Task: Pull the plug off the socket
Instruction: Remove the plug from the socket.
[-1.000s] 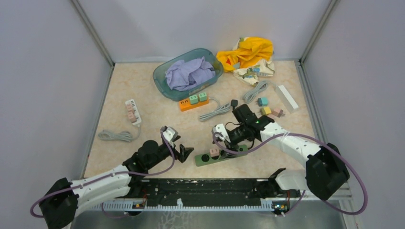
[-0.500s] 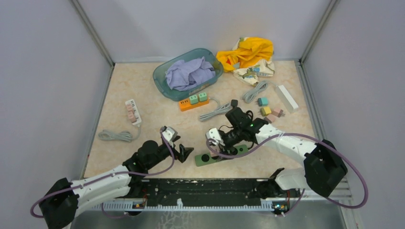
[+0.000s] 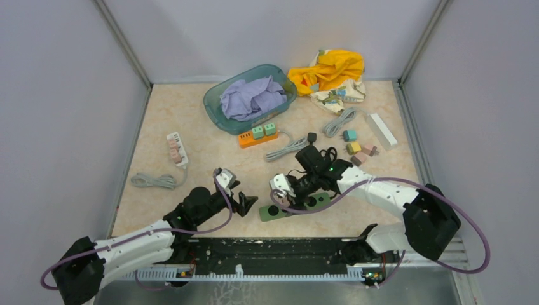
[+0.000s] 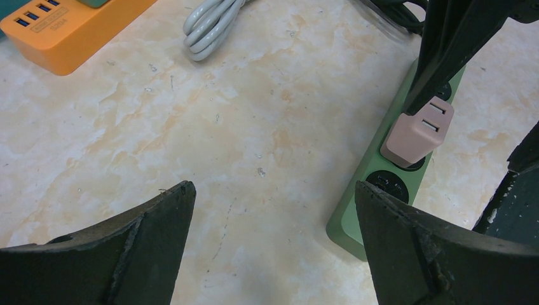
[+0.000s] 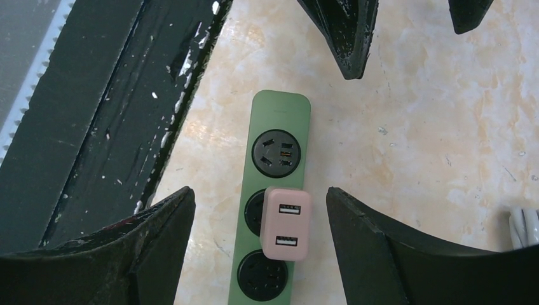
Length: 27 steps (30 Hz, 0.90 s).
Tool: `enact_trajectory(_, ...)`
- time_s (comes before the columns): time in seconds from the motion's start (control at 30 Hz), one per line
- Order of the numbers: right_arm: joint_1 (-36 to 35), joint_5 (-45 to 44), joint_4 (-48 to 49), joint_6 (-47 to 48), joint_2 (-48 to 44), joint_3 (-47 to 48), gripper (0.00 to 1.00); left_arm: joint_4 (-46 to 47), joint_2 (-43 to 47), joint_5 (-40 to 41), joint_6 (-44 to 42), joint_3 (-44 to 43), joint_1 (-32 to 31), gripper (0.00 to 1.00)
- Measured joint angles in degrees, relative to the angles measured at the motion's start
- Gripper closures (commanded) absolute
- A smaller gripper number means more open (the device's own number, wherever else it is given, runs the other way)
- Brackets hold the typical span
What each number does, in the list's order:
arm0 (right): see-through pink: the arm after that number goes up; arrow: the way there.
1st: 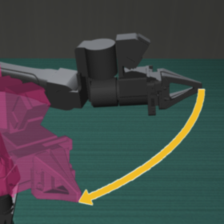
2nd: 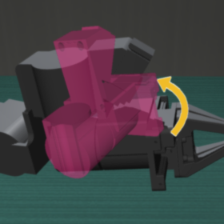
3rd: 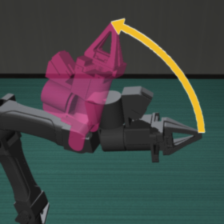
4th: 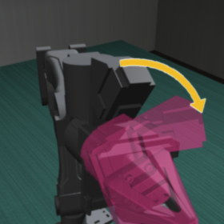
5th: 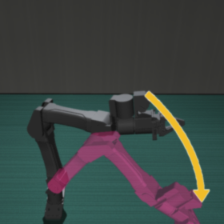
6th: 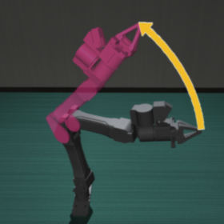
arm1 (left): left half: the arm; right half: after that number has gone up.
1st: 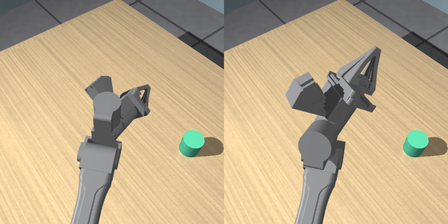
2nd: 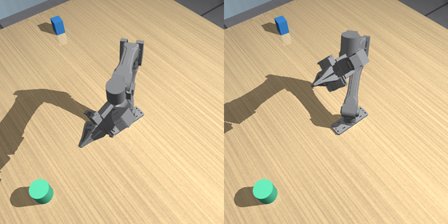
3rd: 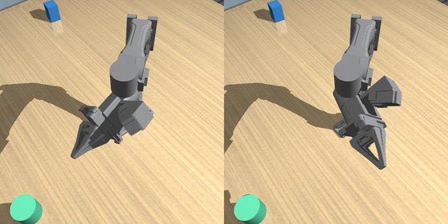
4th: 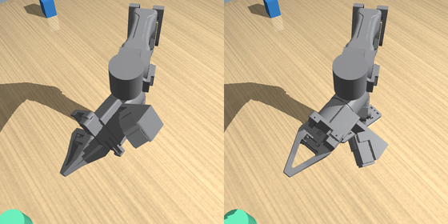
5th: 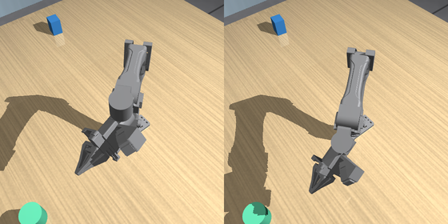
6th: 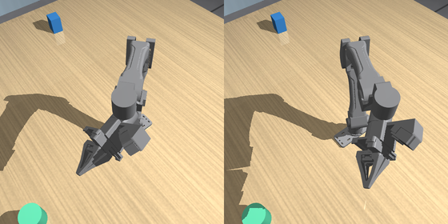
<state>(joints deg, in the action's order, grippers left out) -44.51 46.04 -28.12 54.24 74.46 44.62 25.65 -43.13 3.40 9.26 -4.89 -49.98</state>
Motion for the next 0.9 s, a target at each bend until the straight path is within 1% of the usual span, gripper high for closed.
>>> enact_trajectory(0.47,-2.6,-3.6,2.3,-1.9,1.4,0.0,0.24,0.0,-0.4,0.0,0.0,0.0,0.0,0.00)
enact_trajectory(0.5,-2.7,-4.1,2.5,-2.2,1.6,0.0,0.25,0.0,-0.4,-0.1,0.0,0.0,0.0,0.00)
enact_trajectory(0.57,-3.0,-5.5,3.2,-2.9,2.3,0.0,0.28,0.1,-0.4,-0.4,0.0,0.0,0.0,0.00)
enact_trajectory(0.7,-3.3,-8.8,3.5,-3.7,4.7,0.0,0.39,0.1,-0.5,-1.0,-0.1,0.0,0.0,0.01)
enact_trajectory(0.77,-3.3,-10.3,3.3,-4.0,5.6,0.1,0.48,0.1,-0.5,-1.3,-0.1,0.0,0.0,0.01)
enact_trajectory(0.83,-3.4,-11.4,3.0,-4.0,6.2,0.2,0.60,0.1,-0.5,-1.7,-0.1,0.0,0.0,0.01)
enact_trajectory(0.87,-3.4,-11.8,2.8,-3.8,6.4,0.3,0.71,0.2,-0.5,-2.0,-0.2,0.0,0.0,0.01)
enact_trajectory(0.9,-3.4,-12.2,2.5,-3.9,6.7,0.6,0.78,0.3,-0.6,-2.4,-0.3,0.0,0.0,0.01)
